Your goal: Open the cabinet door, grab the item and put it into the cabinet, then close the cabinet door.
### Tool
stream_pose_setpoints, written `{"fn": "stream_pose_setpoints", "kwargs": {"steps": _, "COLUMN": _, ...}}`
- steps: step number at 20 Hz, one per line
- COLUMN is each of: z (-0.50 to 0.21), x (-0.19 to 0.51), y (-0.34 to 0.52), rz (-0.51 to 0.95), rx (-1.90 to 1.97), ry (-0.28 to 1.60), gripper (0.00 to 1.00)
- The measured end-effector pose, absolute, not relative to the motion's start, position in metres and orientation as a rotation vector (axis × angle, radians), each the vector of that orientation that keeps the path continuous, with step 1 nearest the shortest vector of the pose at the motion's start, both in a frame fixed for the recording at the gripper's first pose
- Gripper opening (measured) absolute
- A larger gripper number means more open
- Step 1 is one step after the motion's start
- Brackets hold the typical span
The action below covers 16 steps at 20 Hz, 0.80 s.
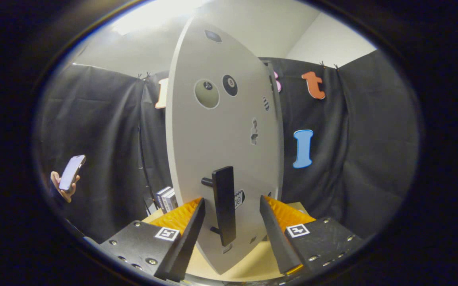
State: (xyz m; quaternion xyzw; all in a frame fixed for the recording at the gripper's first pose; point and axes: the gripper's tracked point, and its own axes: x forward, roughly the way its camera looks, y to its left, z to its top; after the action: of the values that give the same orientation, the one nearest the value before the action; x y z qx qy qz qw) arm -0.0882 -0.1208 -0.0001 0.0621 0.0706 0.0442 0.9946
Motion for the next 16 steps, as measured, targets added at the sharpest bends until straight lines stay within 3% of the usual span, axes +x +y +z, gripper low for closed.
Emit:
{"fn": "stream_pose_setpoints", "kwargs": {"steps": 9, "z": 0.0, "x": -0.065, "y": -0.115, "rz": 0.237, "rx": 0.139, "ry": 0.155, "gripper": 0.84}}
{"fn": "stream_pose_setpoints", "kwargs": {"steps": 16, "z": -0.003, "x": -0.065, "y": -0.115, "rz": 0.289, "rx": 0.146, "ry": 0.168, "gripper": 0.91}}
